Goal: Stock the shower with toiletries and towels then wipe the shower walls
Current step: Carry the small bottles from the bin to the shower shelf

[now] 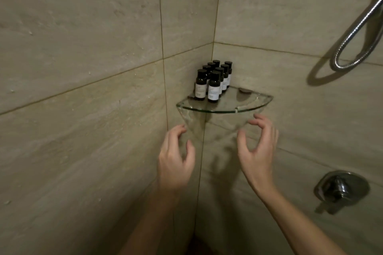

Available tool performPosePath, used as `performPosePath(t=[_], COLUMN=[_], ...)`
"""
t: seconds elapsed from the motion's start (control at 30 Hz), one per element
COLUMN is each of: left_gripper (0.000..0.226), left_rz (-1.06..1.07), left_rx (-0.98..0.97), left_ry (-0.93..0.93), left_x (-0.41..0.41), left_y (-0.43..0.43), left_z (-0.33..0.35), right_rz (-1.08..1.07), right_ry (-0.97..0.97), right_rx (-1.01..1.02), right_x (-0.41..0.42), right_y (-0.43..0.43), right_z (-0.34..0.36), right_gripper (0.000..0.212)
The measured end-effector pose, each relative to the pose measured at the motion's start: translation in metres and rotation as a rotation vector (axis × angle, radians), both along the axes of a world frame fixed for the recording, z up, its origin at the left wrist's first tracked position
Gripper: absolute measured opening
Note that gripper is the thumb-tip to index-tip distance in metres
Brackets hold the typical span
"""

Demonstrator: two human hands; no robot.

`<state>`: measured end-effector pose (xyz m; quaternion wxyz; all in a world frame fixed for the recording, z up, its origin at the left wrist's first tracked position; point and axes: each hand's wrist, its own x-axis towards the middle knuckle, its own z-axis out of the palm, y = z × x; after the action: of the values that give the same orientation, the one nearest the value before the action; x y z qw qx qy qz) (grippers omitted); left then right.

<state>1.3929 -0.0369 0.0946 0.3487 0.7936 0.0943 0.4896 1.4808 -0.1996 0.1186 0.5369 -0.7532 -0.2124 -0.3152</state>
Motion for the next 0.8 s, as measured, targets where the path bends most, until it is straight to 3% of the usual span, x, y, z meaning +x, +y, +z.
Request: performPosePath(t=[0.07,0.13,0.23,0.37,0.53,0.67,0.8], left_gripper=[0.033,0.032,0.038,0.021,0.009,0.021,0.025], left_rz=[-0.038,-0.125,-0.275,-0.393,-0.431,-0.32,-0.276], left_rx=[-0.014,-0.126,-0.363,-0.466,-0.453,-0.408,-0.479], left_ry=[0.134,0.399,0.754,1.116,1.416,1.585,1.695], left_x=[-0.007,-0.013,-0.025,-0.055,-0.121,-0.176,-0.209], left_y=[0.002,0.006,0.01,-0.002,-0.007,-0.005,-0.001], left_z=[-0.04,-0.086,-0.16,-0.243,-0.309,-0.343,-0.373], right_rz=[0.003,0.03,0.051,0.042,0.015,-0.048,-0.131], right_ry=[0.078,0.231,0.516,0.959,1.332,1.653,1.81], right_rx=[-0.04,-0.119,-0.331,-0.595,-0.622,-0.576,-0.565], right_x=[-0.004,-0.012,-0.027,-0.056,-0.126,-0.201,-0.276], right_y=[-0.012,-0.025,-0.048,-0.092,-0.16,-0.221,-0.258], right_z=[-0.033,-0.067,-0.127,-0.213,-0.292,-0.351,-0.371], right_gripper=[0.028,0.027,0.027,0.036,0.012,0.019,0.026])
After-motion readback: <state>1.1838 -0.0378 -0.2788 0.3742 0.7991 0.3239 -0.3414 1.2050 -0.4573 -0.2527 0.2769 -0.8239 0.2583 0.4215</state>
